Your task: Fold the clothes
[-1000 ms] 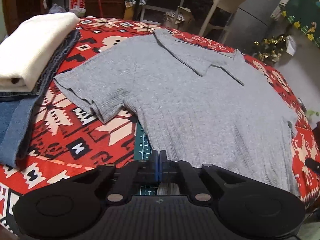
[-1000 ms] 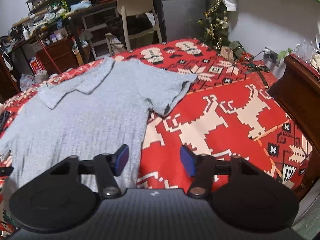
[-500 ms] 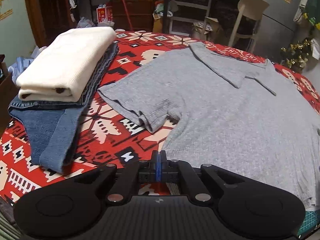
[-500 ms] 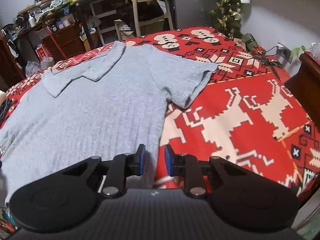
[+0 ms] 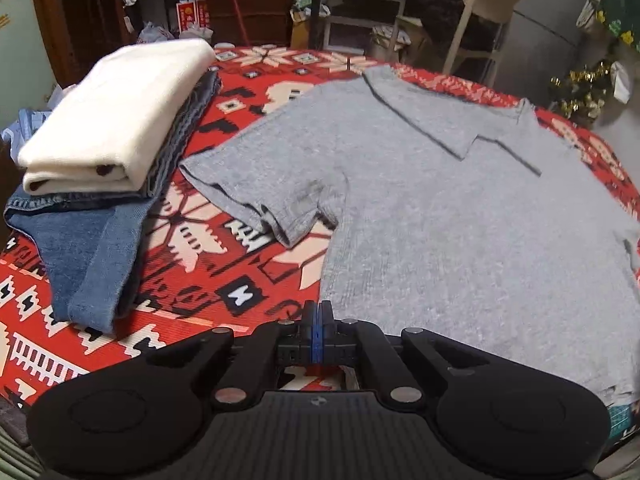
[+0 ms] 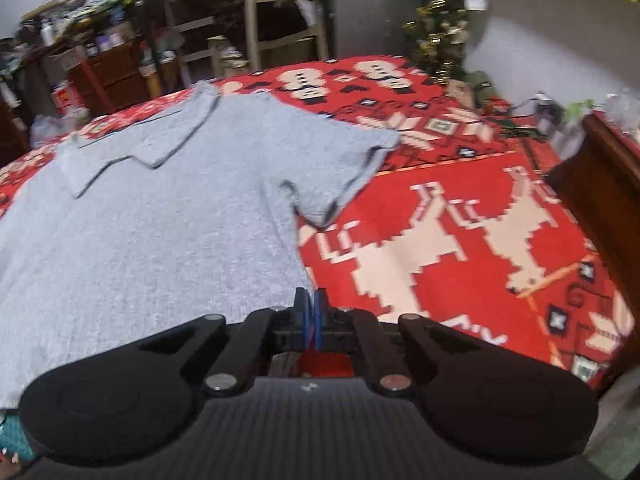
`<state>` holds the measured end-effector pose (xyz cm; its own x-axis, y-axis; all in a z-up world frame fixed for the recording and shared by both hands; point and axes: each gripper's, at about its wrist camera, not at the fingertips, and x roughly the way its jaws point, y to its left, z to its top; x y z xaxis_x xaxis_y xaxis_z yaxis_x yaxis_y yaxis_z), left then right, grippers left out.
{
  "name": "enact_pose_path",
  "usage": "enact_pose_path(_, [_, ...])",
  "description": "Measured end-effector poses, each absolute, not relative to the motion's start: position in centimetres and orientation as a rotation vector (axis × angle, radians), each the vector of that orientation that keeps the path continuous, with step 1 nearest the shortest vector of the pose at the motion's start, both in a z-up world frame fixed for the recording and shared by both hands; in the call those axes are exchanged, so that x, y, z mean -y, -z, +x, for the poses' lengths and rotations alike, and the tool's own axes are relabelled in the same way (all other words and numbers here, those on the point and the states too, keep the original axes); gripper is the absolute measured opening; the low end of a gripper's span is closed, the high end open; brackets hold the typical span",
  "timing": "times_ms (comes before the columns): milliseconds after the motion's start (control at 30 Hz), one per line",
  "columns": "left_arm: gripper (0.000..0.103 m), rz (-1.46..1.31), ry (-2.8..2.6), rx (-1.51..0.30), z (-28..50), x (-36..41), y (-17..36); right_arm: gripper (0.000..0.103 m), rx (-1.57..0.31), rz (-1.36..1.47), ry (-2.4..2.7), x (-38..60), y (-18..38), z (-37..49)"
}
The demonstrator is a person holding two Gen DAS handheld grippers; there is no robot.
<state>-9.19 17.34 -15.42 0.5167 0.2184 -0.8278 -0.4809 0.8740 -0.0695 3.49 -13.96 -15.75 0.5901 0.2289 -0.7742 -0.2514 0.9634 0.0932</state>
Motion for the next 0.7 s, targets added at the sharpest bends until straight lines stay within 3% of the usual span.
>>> enact_pose_path(100, [0.014,-0.305,-0.404,-0.918,-10.0,-17.0,15.0,0.011,-0.903,0.019,-0.316,14.8,15.3,3.2])
enact_pose_path(167, [0.032,-0.307,-0.390,-0.907,-10.6,-16.8,14.6,0.012,-0.900,0.078,-0.322,15.9,14.7,2.6])
enact_pose_path(200, [0.034,-0.319,-0.380,-0.912,-10.9,-16.9,14.5,0.013,-0.904,0.106,-0.324,16.6,14.5,2.2])
enact_pose_path(467, [0.037,-0.496,-0.300,-0.981,-13.1,-17.5,14.7,0.016,-0.981,0.140,-0.398,17.5,13.9,-1.2])
enact_pose_path(700, [0.037,-0.491,-0.295,-0.988,-14.2,-16.6,15.0,0.016,-1.010,0.079,-0.423,15.6,15.4,-2.2])
